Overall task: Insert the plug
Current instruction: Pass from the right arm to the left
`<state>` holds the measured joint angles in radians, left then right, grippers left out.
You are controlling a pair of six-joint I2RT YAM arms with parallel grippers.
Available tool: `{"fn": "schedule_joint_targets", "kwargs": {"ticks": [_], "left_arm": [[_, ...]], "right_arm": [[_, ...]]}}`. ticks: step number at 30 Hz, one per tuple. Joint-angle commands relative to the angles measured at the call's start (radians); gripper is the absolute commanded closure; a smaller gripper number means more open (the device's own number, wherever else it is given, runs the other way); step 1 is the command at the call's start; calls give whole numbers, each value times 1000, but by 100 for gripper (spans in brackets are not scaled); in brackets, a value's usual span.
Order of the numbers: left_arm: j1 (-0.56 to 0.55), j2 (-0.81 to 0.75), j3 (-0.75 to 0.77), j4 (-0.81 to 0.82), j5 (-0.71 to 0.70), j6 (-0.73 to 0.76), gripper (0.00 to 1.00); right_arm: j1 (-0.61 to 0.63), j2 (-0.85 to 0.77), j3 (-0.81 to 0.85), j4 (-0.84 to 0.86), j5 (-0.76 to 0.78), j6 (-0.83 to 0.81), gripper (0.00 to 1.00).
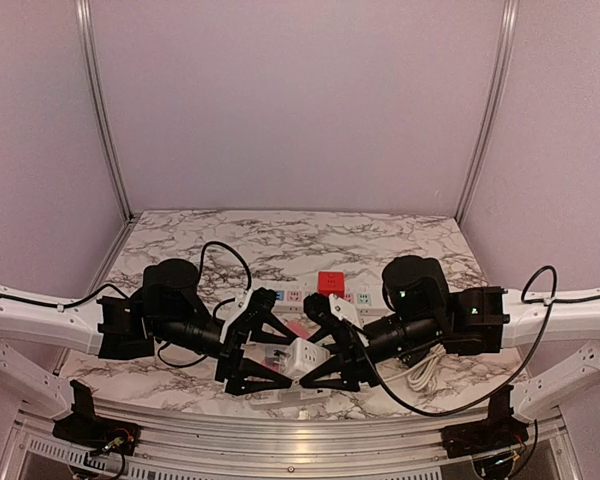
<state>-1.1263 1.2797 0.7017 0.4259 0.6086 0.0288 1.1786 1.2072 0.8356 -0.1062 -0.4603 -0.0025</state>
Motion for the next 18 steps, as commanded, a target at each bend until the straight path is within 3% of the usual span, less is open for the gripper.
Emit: {"fn": "schedule_joint_targets", "kwargs": {"ticks": [1, 7, 14, 16, 18], "left_arm": [[-11, 9, 28, -54, -22, 31, 14], [-13, 11, 29, -62, -42, 36, 21], [-19, 41, 51, -76, -32, 37, 41], [-20, 51, 57, -79, -29, 38, 52], [-21, 59, 64, -81, -30, 37, 71]], "right_arm": [[-5, -4, 62, 23, 9, 18, 100], [-4, -10, 69, 20, 20, 16, 100], [-4, 3, 77, 22, 26, 19, 100], [-4, 7, 80, 26, 31, 19, 100], [-4, 12, 84, 23, 38, 15, 100]]}}
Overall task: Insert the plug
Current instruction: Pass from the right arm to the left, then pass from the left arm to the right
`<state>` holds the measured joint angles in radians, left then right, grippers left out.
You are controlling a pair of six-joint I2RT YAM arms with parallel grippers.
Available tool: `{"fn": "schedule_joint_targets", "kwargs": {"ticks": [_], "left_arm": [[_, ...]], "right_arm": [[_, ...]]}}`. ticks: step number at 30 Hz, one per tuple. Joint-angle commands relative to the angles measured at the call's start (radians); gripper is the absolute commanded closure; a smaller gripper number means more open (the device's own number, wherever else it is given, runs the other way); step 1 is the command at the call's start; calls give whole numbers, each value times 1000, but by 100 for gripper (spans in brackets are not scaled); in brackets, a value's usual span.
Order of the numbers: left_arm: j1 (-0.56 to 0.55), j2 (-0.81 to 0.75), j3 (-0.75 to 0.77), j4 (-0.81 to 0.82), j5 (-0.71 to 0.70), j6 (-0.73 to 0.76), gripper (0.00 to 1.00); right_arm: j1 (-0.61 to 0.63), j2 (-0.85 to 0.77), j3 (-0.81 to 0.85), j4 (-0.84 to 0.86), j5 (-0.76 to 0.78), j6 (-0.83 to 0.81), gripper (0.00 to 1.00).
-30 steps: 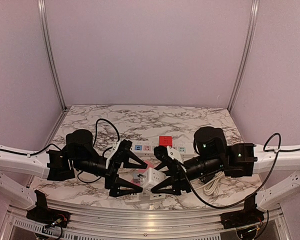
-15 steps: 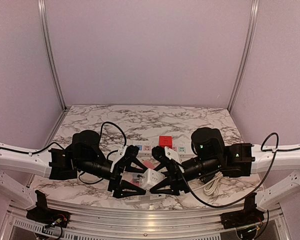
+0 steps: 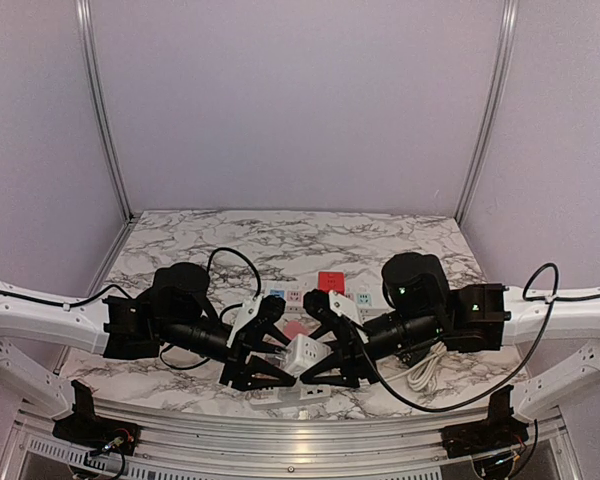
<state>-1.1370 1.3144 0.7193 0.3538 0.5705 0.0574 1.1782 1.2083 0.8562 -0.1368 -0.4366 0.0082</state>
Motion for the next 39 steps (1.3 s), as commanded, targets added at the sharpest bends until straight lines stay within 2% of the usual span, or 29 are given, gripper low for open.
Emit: {"fn": "schedule_joint_targets", "kwargs": {"ticks": [1, 3, 8, 9, 10, 11, 12, 18, 24, 28, 33, 39], "left_arm": [[-10, 26, 48, -9, 5, 7, 85], [-10, 28, 50, -9, -4, 6, 100], [-10, 17, 47, -4, -13, -6, 100], [-10, 14, 46, 2, -16, -11, 100], [-10, 12, 43, 12, -17, -17, 100], [-9, 8, 39, 23, -19, -27, 100], [-9, 6, 35, 36, -17, -37, 100], [-6, 12, 10, 168, -13, -162, 100], [11, 66, 0, 336, 25, -354, 100], [36, 122, -3, 489, 101, -541, 100], [59, 164, -22, 743, 164, -752, 100], [71, 194, -25, 938, 191, -942, 100]], "right_arm": [[-4, 14, 63, 54, 18, 2, 100], [-4, 16, 65, 52, 24, -3, 97], [-3, 0, 47, 57, 54, -7, 67], [-4, -11, 37, 64, 63, -31, 57], [-3, -26, 24, 70, 82, -44, 30], [-3, -43, 10, 76, 99, -58, 19], [-3, -65, -8, 85, 115, -75, 13], [-2, -239, -145, 179, 197, -252, 3], [3, -360, -216, 246, 300, -365, 2], [39, -362, -259, 283, 402, -436, 1], [139, -291, -279, 315, 624, -545, 1], [156, -250, -282, 401, 689, -620, 1]]}}
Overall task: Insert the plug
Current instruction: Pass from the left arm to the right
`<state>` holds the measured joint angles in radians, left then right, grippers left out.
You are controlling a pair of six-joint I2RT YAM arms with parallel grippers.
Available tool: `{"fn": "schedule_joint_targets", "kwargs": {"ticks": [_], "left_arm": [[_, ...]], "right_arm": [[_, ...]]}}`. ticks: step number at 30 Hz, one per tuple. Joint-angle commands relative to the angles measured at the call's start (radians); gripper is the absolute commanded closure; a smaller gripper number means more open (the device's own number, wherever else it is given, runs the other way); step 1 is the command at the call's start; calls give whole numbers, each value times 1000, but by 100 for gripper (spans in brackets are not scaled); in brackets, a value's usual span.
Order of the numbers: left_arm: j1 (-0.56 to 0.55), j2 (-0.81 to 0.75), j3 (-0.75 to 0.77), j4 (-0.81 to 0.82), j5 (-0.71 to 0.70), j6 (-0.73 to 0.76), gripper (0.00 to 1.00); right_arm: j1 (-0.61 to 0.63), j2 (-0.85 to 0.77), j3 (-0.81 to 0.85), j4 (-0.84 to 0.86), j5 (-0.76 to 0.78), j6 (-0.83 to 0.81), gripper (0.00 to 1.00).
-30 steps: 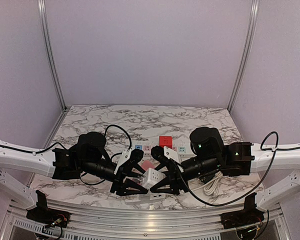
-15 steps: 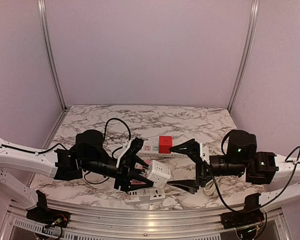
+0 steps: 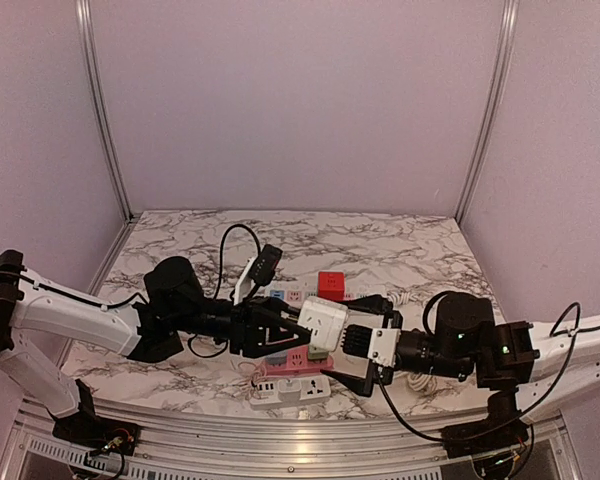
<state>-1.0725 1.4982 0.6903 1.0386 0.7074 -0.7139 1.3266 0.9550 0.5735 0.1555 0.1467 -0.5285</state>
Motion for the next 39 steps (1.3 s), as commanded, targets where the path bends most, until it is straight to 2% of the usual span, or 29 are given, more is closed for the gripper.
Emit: {"fn": "schedule_joint_targets", "kwargs": {"ticks": [1, 5, 10, 17, 26, 34, 36, 39], "left_arm": [[6, 12, 4, 268, 61, -187, 100], [6, 16, -12, 298, 72, -212, 100], [12, 41, -33, 358, 67, -252, 100], [42, 194, -26, 701, 65, -506, 100], [45, 228, 0, 695, 64, -519, 100], [45, 226, -6, 695, 63, -512, 100], [45, 234, -6, 694, 63, -515, 100], [45, 245, -6, 694, 58, -518, 100]], "right_arm": [[8, 3, -5, 140, 117, -95, 2], [8, -7, -12, 195, 137, -125, 4], [8, -49, -13, 195, 83, -128, 6], [8, -87, -8, 192, 29, -124, 11], [8, 13, 58, 136, 67, -121, 24], [8, 10, 58, 137, 74, -86, 33], [8, 13, 68, 121, 70, -85, 40], [8, 34, 100, 77, 60, -80, 58]]}}
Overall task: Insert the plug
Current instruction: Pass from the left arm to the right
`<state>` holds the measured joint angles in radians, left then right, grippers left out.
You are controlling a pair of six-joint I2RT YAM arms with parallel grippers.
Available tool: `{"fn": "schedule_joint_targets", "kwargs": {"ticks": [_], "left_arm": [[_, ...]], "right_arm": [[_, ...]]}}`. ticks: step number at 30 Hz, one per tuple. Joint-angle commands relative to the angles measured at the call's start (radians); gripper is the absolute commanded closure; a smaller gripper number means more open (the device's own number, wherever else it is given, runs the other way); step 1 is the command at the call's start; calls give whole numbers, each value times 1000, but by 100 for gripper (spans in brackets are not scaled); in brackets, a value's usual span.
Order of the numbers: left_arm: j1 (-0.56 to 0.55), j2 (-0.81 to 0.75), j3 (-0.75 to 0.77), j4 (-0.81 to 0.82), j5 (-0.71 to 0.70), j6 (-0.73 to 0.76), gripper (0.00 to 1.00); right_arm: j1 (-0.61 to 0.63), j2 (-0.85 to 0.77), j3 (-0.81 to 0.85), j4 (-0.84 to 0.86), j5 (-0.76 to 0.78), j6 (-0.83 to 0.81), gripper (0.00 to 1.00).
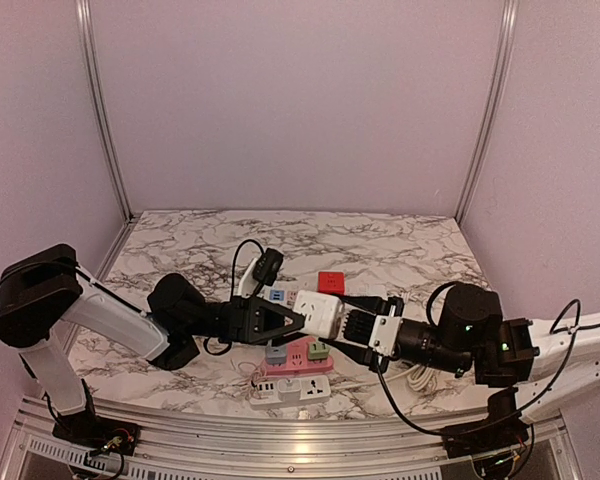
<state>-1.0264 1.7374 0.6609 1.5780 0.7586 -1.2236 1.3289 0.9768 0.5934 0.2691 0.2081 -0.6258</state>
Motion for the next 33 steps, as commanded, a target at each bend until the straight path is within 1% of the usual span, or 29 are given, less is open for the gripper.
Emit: {"fn": "schedule_joint_targets", "kwargs": {"ticks": [1, 3, 4, 5, 7, 8, 12, 13, 16, 17, 20, 25, 33], "left_arm": [[-1, 8, 23, 155, 6, -8, 100], [-1, 10, 25, 155, 3, -6, 100], [-1, 11, 24, 155, 2, -5, 100], [-1, 12, 22, 155, 0, -5, 100], [-2, 14, 20, 155, -1, -5, 100], [-1, 14, 19, 156, -1, -5, 100], [-1, 10, 10, 157, -1, -1, 100], [-1, 9, 10, 157, -1, 2, 100], [0, 9, 3, 157, -1, 6, 100], [0, 9, 2, 157, -2, 6, 100], [0, 12, -1, 158, -2, 8, 100], [1, 9, -4, 160, -1, 12, 100], [11, 13, -21, 161, -4, 15, 100]], "right_arm": [[6, 22, 94, -52, -8, 19, 64], [6, 43, 116, -80, -20, 28, 72], [5, 52, 132, -93, -31, 35, 72], [5, 60, 140, -103, -42, 41, 68], [5, 70, 149, -104, -54, 52, 53], [6, 72, 150, -96, -52, 56, 49], [6, 76, 146, -74, -42, 55, 47], [5, 77, 144, -69, -38, 54, 44], [5, 79, 140, -57, -33, 54, 32], [6, 79, 140, -55, -34, 54, 30], [6, 82, 138, -49, -39, 55, 30], [6, 87, 140, -57, -48, 59, 36], [6, 32, 121, -29, -41, 67, 29]]}}
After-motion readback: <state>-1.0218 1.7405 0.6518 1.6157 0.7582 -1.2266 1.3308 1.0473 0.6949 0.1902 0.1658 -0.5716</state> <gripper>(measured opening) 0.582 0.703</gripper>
